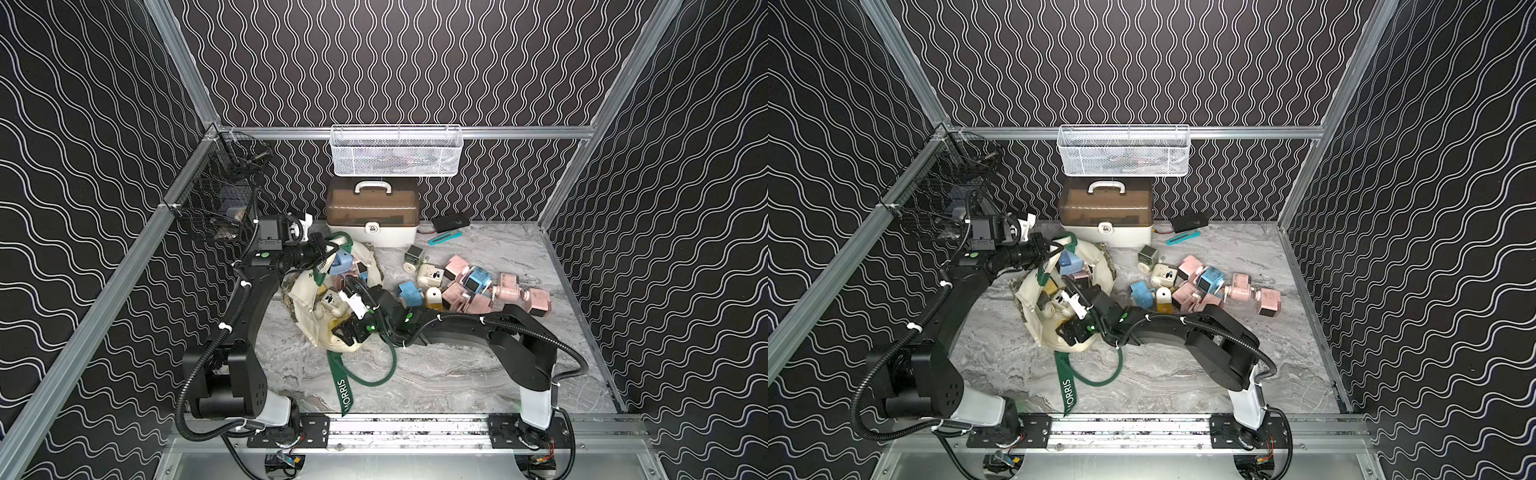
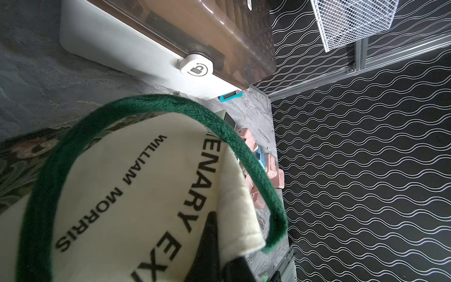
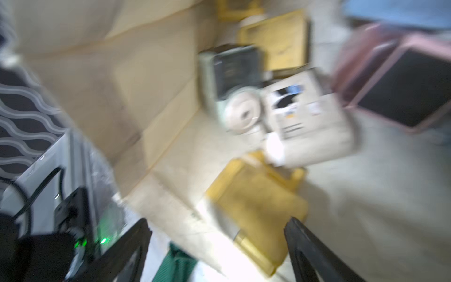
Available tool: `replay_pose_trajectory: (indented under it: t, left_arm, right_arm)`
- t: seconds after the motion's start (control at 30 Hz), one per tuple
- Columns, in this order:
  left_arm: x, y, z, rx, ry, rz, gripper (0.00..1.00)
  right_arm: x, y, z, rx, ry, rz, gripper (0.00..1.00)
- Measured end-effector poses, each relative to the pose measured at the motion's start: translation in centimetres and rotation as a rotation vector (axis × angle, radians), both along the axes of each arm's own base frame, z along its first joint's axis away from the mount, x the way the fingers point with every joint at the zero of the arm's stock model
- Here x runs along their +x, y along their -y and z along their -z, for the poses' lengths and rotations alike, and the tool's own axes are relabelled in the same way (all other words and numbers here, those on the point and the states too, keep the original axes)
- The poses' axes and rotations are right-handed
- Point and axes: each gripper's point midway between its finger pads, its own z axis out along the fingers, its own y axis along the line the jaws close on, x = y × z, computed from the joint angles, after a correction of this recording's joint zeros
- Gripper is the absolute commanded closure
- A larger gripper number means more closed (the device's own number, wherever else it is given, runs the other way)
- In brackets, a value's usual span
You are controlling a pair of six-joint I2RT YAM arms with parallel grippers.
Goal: Take out the pencil sharpeners from the tote bags
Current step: Adjust the canvas bag at the center of the board, then pick up the pencil sharpener from the canvas bag.
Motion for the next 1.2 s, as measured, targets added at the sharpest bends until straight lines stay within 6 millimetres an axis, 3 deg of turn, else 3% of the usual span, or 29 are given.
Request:
replay_pose_trajectory:
  t: [0.2,0.6,0.83,1.03,1.2]
  left_arm:
    - [0.1,0.0,-0.1,0.0,0.004,-0.001,1.0]
    - [0.1,-0.1,-0.1,-0.004,0.004,-0.001,1.0]
    - [0.0,0.0,-0.1,-0.007,0.004,0.003,1.0]
    - [0.0,0.0,-0.1,-0.008,0.004,0.003,1.0]
    - [0.0,0.0,-0.1,-0.008,0.004,0.003,1.0]
  right_arm:
    - [0.7,-0.9,0.5,0.005,-0.022,0.02,0.06]
    - [2.0,-2.2,4.0,-0.144,0.052,0.151,0.0]
    - [2.3,-1.7,8.0,-0.289,0.026,0.232,0.0]
    - [2.4,-1.5,8.5,-0.324,0.026,0.265,0.01]
    - [2.5,-1.5,8.6,-0.349,0.023,0.277,0.09]
